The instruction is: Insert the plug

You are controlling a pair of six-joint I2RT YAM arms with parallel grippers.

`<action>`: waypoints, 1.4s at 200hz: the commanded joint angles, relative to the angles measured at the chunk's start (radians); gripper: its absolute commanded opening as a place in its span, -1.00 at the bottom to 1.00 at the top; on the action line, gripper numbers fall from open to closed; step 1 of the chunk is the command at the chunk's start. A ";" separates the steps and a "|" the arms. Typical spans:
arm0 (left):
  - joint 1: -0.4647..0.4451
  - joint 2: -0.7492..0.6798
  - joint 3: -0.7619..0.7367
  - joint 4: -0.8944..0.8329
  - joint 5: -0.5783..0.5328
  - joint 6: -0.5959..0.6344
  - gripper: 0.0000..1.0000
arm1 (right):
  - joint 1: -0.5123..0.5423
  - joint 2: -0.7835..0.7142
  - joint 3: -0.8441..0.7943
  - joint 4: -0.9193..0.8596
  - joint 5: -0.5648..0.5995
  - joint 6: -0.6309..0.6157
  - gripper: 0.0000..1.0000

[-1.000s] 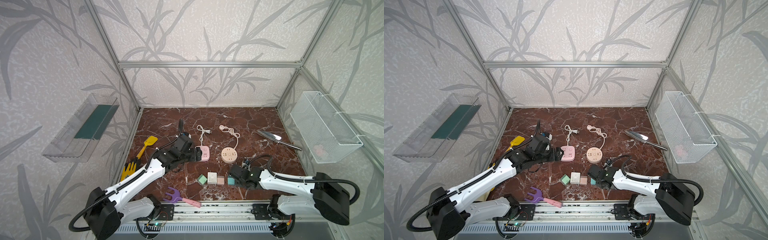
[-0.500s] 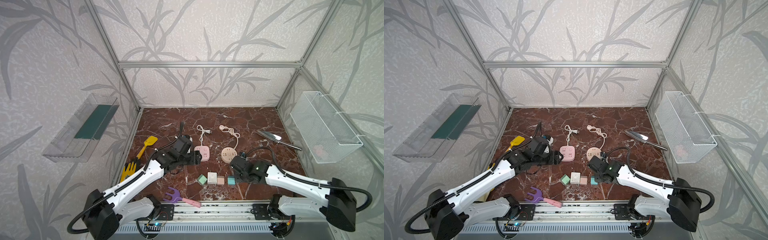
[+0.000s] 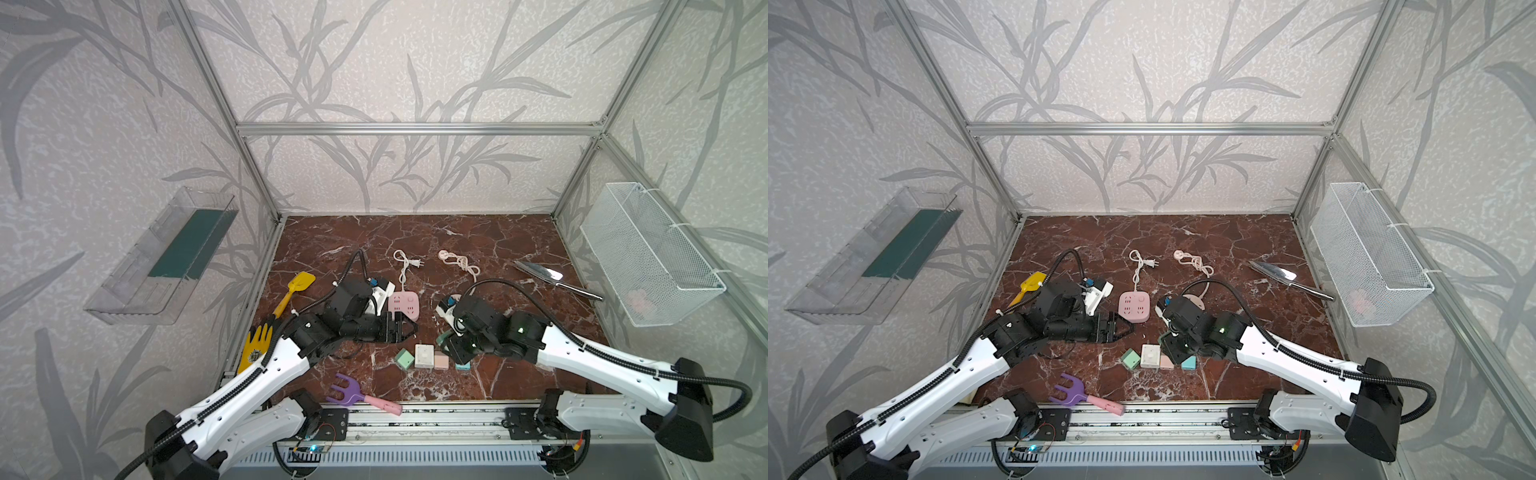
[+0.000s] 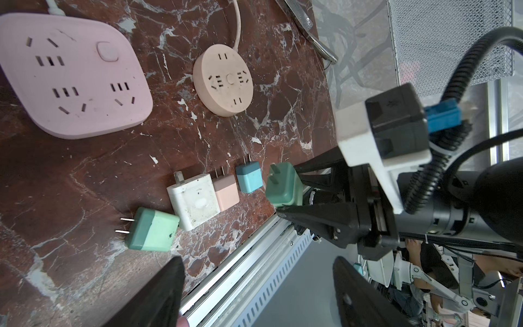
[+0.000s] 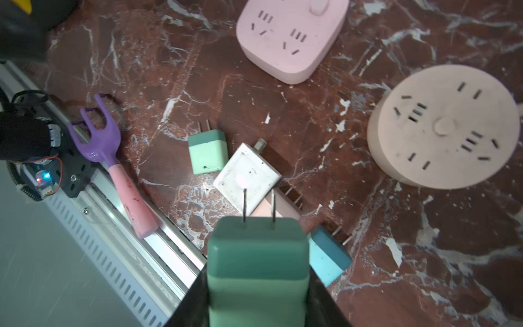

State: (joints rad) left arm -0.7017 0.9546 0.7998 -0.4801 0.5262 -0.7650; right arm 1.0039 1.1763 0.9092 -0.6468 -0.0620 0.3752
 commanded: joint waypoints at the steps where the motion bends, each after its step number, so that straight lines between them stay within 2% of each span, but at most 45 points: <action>1: -0.005 -0.006 -0.042 0.029 0.007 -0.051 0.55 | 0.013 -0.022 0.018 0.062 -0.005 -0.072 -1.00; 10: -0.006 -0.008 -0.055 0.043 0.002 -0.058 0.53 | 0.043 -0.019 0.024 0.070 -0.011 -0.080 -1.00; 90: -0.005 0.013 -0.147 0.230 0.013 -0.156 0.50 | 0.053 0.033 0.059 0.124 -0.038 -0.099 -1.00; 165: -0.009 0.062 -0.159 0.310 0.050 -0.182 0.48 | 0.064 0.060 0.102 0.141 -0.033 -0.106 -1.00; 280: -0.014 0.076 -0.183 0.376 0.076 -0.224 0.29 | 0.065 0.107 0.131 0.207 -0.031 -0.078 -1.00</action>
State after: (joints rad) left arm -0.7082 1.0260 0.6327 -0.1345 0.5858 -0.9699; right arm 1.0634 1.2705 0.9985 -0.4889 -0.0910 0.2867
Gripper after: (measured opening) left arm 0.649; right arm 0.436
